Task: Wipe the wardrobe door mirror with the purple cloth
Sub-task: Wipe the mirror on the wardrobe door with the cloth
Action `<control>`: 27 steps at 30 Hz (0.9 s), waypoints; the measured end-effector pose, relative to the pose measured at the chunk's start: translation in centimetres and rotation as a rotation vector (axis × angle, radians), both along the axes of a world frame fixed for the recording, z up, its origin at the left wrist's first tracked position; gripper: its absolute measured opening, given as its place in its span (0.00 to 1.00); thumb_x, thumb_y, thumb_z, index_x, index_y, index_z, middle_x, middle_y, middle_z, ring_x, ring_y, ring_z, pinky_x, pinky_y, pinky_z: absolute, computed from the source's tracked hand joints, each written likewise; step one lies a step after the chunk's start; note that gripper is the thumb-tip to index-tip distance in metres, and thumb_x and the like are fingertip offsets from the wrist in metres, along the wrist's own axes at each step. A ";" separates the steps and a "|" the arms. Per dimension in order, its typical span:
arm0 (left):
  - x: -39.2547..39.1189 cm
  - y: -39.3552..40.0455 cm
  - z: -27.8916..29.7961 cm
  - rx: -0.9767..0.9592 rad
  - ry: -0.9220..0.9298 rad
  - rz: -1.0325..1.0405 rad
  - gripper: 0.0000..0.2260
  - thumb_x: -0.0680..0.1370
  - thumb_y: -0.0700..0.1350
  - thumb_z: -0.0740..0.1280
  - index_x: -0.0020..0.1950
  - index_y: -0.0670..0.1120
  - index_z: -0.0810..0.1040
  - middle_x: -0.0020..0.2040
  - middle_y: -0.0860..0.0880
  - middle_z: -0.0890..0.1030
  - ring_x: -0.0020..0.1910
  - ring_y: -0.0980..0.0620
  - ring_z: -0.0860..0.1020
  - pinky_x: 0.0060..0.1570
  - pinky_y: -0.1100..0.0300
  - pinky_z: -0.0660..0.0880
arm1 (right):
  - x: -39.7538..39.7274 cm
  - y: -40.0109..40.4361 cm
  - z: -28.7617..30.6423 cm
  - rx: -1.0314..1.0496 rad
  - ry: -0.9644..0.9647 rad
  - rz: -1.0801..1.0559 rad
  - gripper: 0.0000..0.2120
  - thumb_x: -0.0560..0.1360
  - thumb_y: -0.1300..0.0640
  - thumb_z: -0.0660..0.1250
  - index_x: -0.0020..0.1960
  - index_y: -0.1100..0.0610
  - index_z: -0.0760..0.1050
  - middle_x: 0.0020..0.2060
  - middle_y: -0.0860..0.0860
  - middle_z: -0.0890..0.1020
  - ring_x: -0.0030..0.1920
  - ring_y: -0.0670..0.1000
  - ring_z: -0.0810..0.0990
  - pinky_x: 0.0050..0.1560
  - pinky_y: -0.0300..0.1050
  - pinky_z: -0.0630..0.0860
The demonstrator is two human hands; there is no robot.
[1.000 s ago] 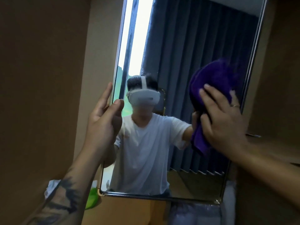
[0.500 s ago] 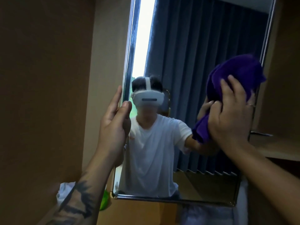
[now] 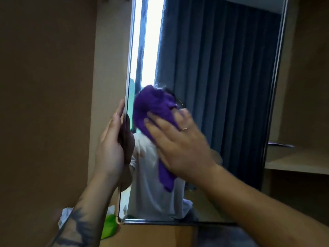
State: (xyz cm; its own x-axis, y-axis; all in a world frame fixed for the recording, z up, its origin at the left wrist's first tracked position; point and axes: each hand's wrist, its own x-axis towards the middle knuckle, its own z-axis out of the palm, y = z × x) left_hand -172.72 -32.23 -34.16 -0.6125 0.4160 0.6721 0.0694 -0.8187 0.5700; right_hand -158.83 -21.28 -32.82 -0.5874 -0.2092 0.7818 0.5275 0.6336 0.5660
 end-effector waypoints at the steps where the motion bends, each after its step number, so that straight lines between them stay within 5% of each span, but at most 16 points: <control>1: 0.2 0.1 0.2 0.019 -0.021 0.027 0.17 0.87 0.50 0.55 0.72 0.52 0.77 0.63 0.58 0.83 0.64 0.60 0.79 0.60 0.65 0.76 | 1.6 1.1 0.3 -0.011 0.050 -0.020 0.27 0.81 0.50 0.62 0.79 0.54 0.67 0.78 0.53 0.70 0.74 0.65 0.70 0.77 0.68 0.59; 3: 0.7 0.2 0.5 0.024 -0.008 0.056 0.17 0.87 0.48 0.54 0.72 0.50 0.76 0.59 0.63 0.84 0.59 0.67 0.80 0.50 0.75 0.75 | 5.0 3.2 0.9 -0.100 0.212 -0.079 0.27 0.82 0.50 0.57 0.80 0.55 0.63 0.78 0.55 0.68 0.75 0.62 0.70 0.77 0.69 0.58; 7: 1.0 0.0 0.3 -0.010 0.047 0.167 0.17 0.88 0.45 0.53 0.74 0.49 0.73 0.61 0.66 0.78 0.56 0.76 0.77 0.49 0.80 0.71 | 8.2 4.2 1.6 -0.417 0.660 -0.041 0.24 0.85 0.52 0.53 0.80 0.56 0.62 0.81 0.55 0.62 0.79 0.60 0.63 0.79 0.68 0.55; 10: 1.2 0.0 0.1 -0.017 0.088 0.187 0.18 0.88 0.45 0.53 0.75 0.50 0.72 0.62 0.66 0.76 0.52 0.79 0.76 0.45 0.81 0.71 | 4.1 1.7 1.2 -0.512 0.809 -0.054 0.26 0.84 0.51 0.51 0.81 0.57 0.61 0.81 0.55 0.61 0.80 0.67 0.58 0.77 0.70 0.58; 13: 0.8 -0.4 0.2 -0.032 0.045 0.139 0.17 0.87 0.50 0.55 0.74 0.54 0.74 0.65 0.63 0.78 0.58 0.74 0.76 0.55 0.75 0.72 | -0.7 -1.2 0.4 -0.393 0.560 -0.032 0.30 0.79 0.54 0.60 0.80 0.58 0.64 0.80 0.56 0.65 0.79 0.70 0.58 0.79 0.70 0.54; 16: 0.5 -1.0 0.4 -0.082 0.028 -0.003 0.19 0.83 0.58 0.59 0.71 0.56 0.77 0.70 0.51 0.79 0.70 0.53 0.77 0.74 0.48 0.68 | -4.0 -3.9 -1.1 -0.233 0.207 0.054 0.34 0.76 0.53 0.65 0.80 0.56 0.63 0.81 0.53 0.64 0.82 0.65 0.52 0.81 0.67 0.48; 20: 0.2 -1.2 0.0 -0.071 -0.023 -0.119 0.21 0.84 0.58 0.58 0.70 0.50 0.79 0.65 0.43 0.83 0.67 0.44 0.80 0.74 0.40 0.68 | -2.8 -3.0 -1.8 -0.101 -0.093 0.054 0.29 0.80 0.50 0.56 0.81 0.55 0.64 0.80 0.53 0.66 0.80 0.66 0.57 0.80 0.67 0.52; 23: 0.3 -1.1 0.1 -0.077 0.002 -0.063 0.19 0.83 0.59 0.59 0.71 0.57 0.78 0.70 0.48 0.79 0.71 0.48 0.76 0.76 0.43 0.66 | 0.6 -0.1 -0.5 0.026 -0.189 0.015 0.27 0.80 0.51 0.57 0.79 0.55 0.68 0.77 0.53 0.70 0.78 0.67 0.64 0.78 0.68 0.57; 27: 1.0 -0.7 0.3 -0.023 -0.006 0.155 0.16 0.87 0.47 0.56 0.72 0.52 0.76 0.50 0.72 0.82 0.55 0.77 0.77 0.55 0.78 0.71 | 5.6 3.8 4.7 -0.061 0.143 -0.028 0.29 0.77 0.54 0.61 0.78 0.56 0.68 0.77 0.55 0.70 0.75 0.64 0.70 0.78 0.66 0.57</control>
State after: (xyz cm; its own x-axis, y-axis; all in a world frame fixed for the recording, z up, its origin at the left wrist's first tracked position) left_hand -171.68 -32.89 -33.85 -0.6744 0.3314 0.6598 0.1903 -0.7855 0.5889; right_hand -153.26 -17.50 -28.16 -0.4742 -0.1442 0.8685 0.6177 0.6484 0.4449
